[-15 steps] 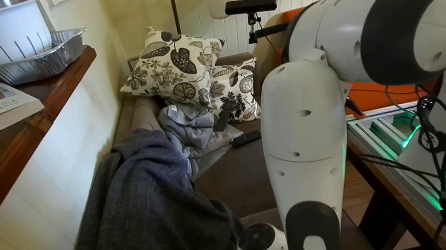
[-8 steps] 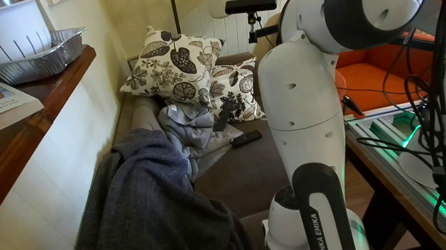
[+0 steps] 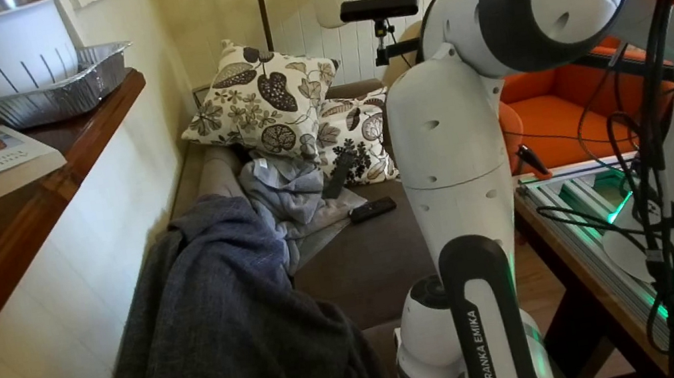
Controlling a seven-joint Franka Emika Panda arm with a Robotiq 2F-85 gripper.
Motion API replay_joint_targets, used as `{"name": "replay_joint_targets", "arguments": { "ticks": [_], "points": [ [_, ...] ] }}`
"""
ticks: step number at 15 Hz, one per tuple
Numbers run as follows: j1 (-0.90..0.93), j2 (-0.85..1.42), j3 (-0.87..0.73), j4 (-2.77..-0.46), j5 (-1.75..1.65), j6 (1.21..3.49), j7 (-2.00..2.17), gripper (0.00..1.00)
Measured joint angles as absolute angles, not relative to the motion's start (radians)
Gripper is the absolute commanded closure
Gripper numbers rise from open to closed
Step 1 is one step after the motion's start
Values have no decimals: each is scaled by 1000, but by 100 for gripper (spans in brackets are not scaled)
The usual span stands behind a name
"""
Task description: Pull the fleece slightly to the left
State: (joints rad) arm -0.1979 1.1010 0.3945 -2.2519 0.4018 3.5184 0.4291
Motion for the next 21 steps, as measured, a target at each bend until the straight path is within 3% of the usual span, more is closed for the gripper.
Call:
{"name": "replay_joint_targets", "arguments": {
  "ticks": [3,4,6,15,21],
  "points": [
    [-171,1121,374,-2183,392,3500,429,0],
    [-158,1131,362,-2154,392,3477,430,25],
    [-138,1159,339,-2095,392,3412,430,34],
    [-95,1235,298,-1935,392,3206,428,98],
    [-94,1195,311,-1963,394,3216,425,98]
  ]
}}
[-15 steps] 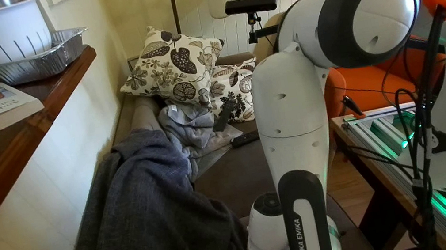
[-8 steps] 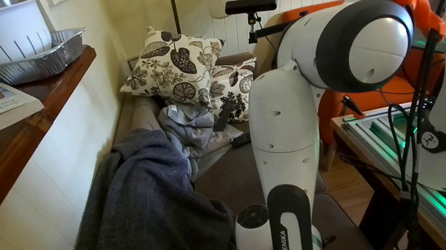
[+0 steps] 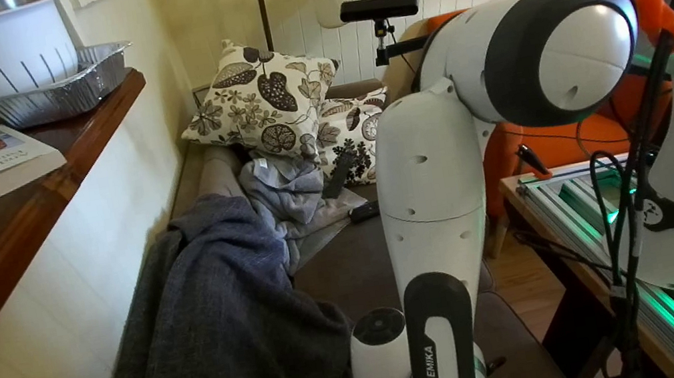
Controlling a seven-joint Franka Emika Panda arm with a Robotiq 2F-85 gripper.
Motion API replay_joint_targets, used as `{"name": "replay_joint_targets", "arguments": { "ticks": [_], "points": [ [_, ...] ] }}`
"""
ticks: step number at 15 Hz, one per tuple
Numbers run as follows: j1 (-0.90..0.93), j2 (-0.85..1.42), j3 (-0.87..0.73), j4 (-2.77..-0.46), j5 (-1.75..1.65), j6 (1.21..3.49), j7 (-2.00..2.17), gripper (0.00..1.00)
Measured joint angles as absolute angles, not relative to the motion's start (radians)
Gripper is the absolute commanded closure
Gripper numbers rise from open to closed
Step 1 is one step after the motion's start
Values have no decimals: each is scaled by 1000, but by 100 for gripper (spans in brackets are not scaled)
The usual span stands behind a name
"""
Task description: Pull the fleece slightly to the left
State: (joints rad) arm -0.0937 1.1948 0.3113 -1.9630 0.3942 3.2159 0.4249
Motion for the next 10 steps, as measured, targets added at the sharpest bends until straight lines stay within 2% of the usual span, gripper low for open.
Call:
{"name": "replay_joint_targets", "arguments": {
  "ticks": [3,10],
  "points": [
    [-96,1130,328,-2047,397,3313,425,98],
    [-65,879,385,-2401,397,3805,443,98]
  ]
}}
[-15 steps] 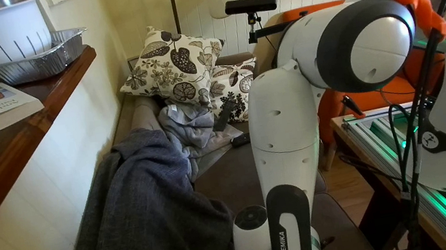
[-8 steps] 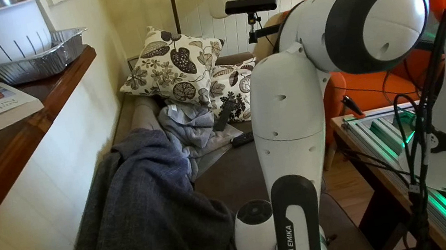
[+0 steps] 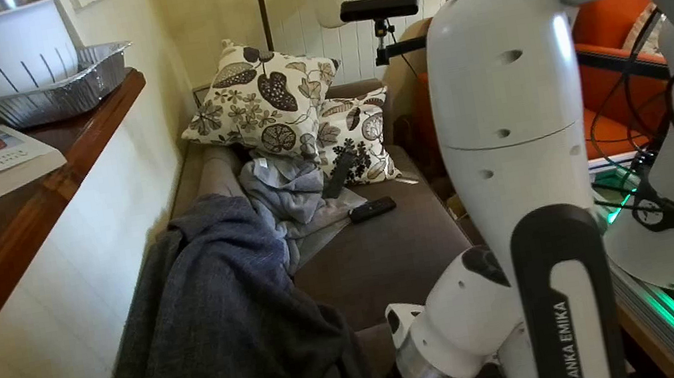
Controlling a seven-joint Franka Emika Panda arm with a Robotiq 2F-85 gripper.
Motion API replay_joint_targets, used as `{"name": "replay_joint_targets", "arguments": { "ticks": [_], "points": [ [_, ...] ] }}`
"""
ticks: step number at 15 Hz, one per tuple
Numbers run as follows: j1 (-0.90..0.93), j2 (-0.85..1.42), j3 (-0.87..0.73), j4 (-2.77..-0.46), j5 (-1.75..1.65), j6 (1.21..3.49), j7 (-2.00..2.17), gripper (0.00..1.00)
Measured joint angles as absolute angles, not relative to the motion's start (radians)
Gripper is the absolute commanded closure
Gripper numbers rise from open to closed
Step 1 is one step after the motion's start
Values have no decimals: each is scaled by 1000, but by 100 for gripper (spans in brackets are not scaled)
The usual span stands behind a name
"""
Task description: Pull the fleece slightly to the left
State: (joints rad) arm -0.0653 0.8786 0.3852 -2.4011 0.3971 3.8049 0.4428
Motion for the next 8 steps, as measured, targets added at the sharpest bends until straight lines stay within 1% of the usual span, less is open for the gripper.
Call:
{"name": "replay_joint_targets", "arguments": {
  "ticks": [4,8],
  "points": [
    [8,720,380,-2557,420,3953,466,98],
    [89,604,353,-2625,437,3981,467,98]
  ]
}}
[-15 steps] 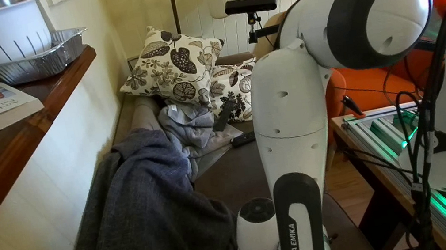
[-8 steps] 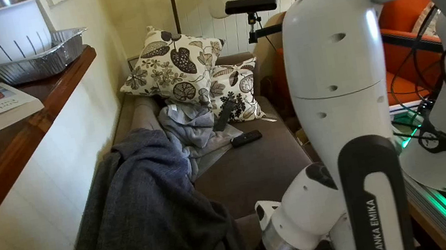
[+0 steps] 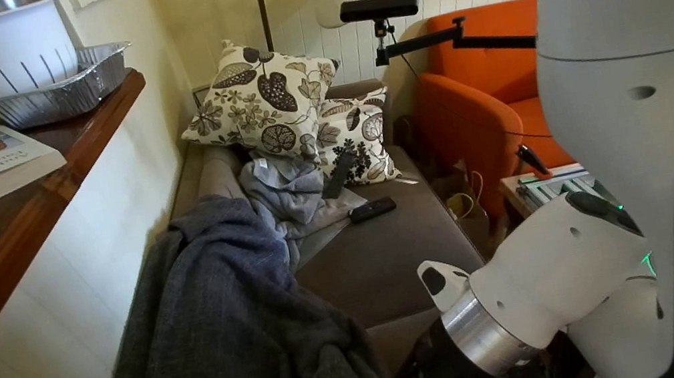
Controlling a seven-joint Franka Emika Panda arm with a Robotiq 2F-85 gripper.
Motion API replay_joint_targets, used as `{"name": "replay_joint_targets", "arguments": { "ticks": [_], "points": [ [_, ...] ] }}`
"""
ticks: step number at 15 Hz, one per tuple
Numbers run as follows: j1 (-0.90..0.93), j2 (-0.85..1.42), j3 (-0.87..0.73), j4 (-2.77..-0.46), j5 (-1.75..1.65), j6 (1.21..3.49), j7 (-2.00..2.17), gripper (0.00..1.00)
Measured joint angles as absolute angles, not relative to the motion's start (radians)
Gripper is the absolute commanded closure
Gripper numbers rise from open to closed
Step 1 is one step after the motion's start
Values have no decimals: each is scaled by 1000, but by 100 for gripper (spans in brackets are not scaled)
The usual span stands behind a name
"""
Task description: Pull the fleece slightly to the left
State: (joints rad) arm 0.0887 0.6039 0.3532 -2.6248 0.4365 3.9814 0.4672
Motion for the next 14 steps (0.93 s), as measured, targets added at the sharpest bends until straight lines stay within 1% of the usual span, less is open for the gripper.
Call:
{"name": "replay_joint_targets", "arguments": {
  "ticks": [5,9,14],
  "points": [
    [165,550,297,-2630,460,3981,462,98],
    [188,540,276,-2627,454,3978,458,98],
    [191,541,319,-2588,265,3860,457,98]
  ]
}}
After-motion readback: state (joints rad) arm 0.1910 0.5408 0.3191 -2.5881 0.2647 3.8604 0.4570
